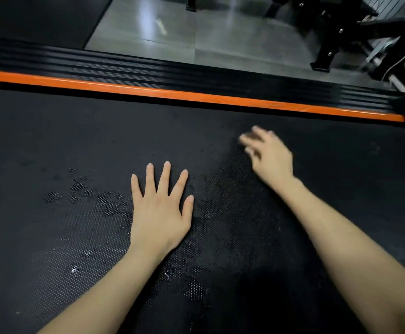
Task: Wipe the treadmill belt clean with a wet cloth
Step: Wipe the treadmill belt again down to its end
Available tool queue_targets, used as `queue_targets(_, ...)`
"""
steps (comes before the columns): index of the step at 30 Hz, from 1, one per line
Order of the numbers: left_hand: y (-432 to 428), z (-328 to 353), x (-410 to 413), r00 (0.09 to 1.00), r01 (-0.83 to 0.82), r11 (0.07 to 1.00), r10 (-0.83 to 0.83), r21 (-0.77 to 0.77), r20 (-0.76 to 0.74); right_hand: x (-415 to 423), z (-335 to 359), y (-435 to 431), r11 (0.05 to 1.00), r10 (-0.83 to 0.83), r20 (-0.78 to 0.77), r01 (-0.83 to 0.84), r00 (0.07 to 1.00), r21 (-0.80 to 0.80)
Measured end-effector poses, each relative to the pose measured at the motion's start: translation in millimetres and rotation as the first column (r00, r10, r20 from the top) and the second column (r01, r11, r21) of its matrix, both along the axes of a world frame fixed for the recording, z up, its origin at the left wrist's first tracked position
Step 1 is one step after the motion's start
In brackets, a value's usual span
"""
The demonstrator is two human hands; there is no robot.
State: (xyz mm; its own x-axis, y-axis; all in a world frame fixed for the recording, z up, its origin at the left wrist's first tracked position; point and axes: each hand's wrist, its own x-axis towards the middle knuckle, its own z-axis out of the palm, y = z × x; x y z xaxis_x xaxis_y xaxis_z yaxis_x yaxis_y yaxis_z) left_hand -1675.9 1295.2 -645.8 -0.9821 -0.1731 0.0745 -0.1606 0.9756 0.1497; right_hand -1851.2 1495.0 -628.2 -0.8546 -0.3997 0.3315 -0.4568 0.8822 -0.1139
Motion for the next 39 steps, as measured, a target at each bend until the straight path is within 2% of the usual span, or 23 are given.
queue_targets(2, 1, 0, -1, 1.000, -0.007, 1.000, 0.007, 0.002, -0.004, -26, 0, -16, 0.942, -0.305, 0.080, 0.313, 0.949, -0.123)
queue_targets(4, 1, 0, -2, 1.000, -0.003, 1.000, 0.003, 0.002, -0.005, -25, 0, -50, 0.924, -0.345, 0.079, 0.353, 0.935, -0.144)
queue_targets(5, 1, 0, -2, 1.000, 0.001, 1.000, -0.001, 0.003, -0.004, -16, -1, -67, 0.949, -0.269, 0.064, 0.276, 0.961, -0.155)
queue_targets(7, 0, 0, -2, 1.000, 0.000, 1.000, 0.000, 0.005, 0.001, 15, -8, -88, 0.990, 0.015, 0.038, -0.010, 0.999, -0.138)
queue_targets(9, -1, 0, -1, 1.000, 0.000, 1.000, 0.000, 0.002, 0.011, 44, -9, -85, 0.954, 0.286, 0.065, -0.278, 0.956, -0.112)
queue_targets(11, -1, 1, -1, 1.000, 0.004, 1.000, -0.004, 0.005, 0.010, 37, 0, -63, 0.907, 0.421, 0.061, -0.420, 0.905, -0.032)
queue_targets(12, 0, 1, -1, 1.000, 0.007, 1.000, -0.007, 0.007, 0.007, 23, 0, -49, 0.908, 0.419, 0.025, -0.419, 0.908, 0.023)
queue_targets(13, 0, 1, -1, 1.000, 0.008, 1.000, -0.008, 0.007, 0.005, 3, -1, -34, 0.940, 0.339, -0.016, -0.338, 0.941, 0.040)
queue_targets(15, 0, 0, -2, 1.000, -0.001, 1.000, 0.001, 0.004, 0.005, -35, 2, -9, 1.000, 0.004, 0.016, -0.004, 1.000, -0.005)
queue_targets(17, 1, 0, -2, 1.000, -0.008, 1.000, 0.008, 0.000, 0.005, -55, 3, -13, 0.941, -0.314, 0.119, 0.326, 0.942, -0.096)
queue_targets(18, 1, 0, -3, 1.000, -0.010, 1.000, 0.010, -0.002, 0.005, -58, 2, -30, 0.910, -0.391, 0.124, 0.403, 0.912, -0.098)
queue_targets(20, 2, 0, -3, 1.000, -0.007, 1.000, 0.007, -0.003, 0.007, -53, 2, -78, 0.923, -0.372, 0.123, 0.381, 0.920, -0.059)
queue_targets(23, 1, 1, -2, 1.000, -0.008, 1.000, 0.008, 0.002, 0.011, -30, -7, -146, 0.995, -0.092, 0.117, 0.095, 0.989, -0.018)
queue_targets(25, -1, 1, -2, 1.000, -0.002, 1.000, 0.002, 0.005, 0.013, -23, -6, -154, 0.998, 0.068, 0.162, -0.068, 0.984, -0.007)
queue_targets(27, -2, 1, -1, 1.000, 0.005, 1.000, -0.005, 0.004, 0.009, -34, 0, -134, 0.989, 0.138, 0.147, -0.146, 0.979, 0.039)
queue_targets(29, -3, 2, 0, 1.000, 0.008, 1.000, -0.008, 0.009, 0.004, -50, 1, -96, 0.994, 0.075, 0.099, -0.082, 0.992, 0.077)
queue_targets(32, -1, 0, -1, 1.000, 0.005, 1.000, -0.005, -0.003, 0.000, -69, 1, -35, 0.989, -0.147, 0.099, 0.145, 0.984, 0.023)
queue_targets(35, 1, -1, -2, 1.000, -0.003, 1.000, 0.003, -0.012, 0.003, -74, -1, -38, 0.948, -0.310, 0.128, 0.317, 0.942, -0.035)
queue_targets(37, 2, -1, -2, 1.000, -0.002, 1.000, 0.002, -0.016, 0.002, -65, -1, -76, 0.953, -0.293, 0.159, 0.301, 0.943, -0.028)
queue_targets(39, 1, -1, -2, 1.000, -0.004, 1.000, 0.004, -0.012, -0.005, -49, -6, -115, 0.981, -0.187, 0.154, 0.193, 0.970, -0.027)
